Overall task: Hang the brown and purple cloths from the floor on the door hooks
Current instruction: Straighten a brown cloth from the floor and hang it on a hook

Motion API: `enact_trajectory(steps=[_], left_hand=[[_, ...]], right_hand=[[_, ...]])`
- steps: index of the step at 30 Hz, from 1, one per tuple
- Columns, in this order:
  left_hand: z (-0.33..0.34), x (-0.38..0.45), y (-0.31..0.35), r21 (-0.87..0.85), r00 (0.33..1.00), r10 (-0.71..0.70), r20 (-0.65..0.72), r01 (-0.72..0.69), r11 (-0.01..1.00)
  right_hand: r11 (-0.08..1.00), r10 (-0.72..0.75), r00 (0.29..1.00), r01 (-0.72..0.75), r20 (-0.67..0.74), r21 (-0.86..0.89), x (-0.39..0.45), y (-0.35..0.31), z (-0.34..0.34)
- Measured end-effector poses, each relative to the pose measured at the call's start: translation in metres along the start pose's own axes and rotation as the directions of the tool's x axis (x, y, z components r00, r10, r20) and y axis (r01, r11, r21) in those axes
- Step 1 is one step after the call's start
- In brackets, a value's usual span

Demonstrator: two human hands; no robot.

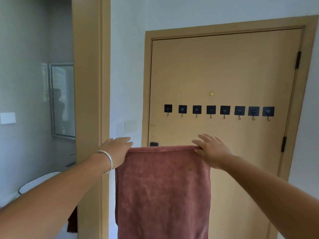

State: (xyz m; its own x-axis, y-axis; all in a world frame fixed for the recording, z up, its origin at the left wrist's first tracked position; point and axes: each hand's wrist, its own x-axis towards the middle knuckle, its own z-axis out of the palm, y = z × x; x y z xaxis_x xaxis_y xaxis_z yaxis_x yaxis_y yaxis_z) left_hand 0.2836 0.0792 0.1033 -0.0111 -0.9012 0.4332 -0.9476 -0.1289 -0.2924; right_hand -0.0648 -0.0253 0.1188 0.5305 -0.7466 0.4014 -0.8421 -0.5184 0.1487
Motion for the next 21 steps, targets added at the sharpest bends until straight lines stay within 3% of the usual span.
enact_trajectory(steps=[7,21], left_hand=[[0.044,0.101,0.001,0.033,0.998,0.037,-0.041,-0.036,0.999],[0.139,0.336,-0.029,-0.065,0.993,0.006,-0.122,-0.014,0.998]], right_hand=[[0.999,0.042,0.999,-0.042,0.034,-0.01,0.09,0.043,0.05],[0.984,0.18,0.984,-0.18,0.003,-0.019,0.287,0.082,0.121]])
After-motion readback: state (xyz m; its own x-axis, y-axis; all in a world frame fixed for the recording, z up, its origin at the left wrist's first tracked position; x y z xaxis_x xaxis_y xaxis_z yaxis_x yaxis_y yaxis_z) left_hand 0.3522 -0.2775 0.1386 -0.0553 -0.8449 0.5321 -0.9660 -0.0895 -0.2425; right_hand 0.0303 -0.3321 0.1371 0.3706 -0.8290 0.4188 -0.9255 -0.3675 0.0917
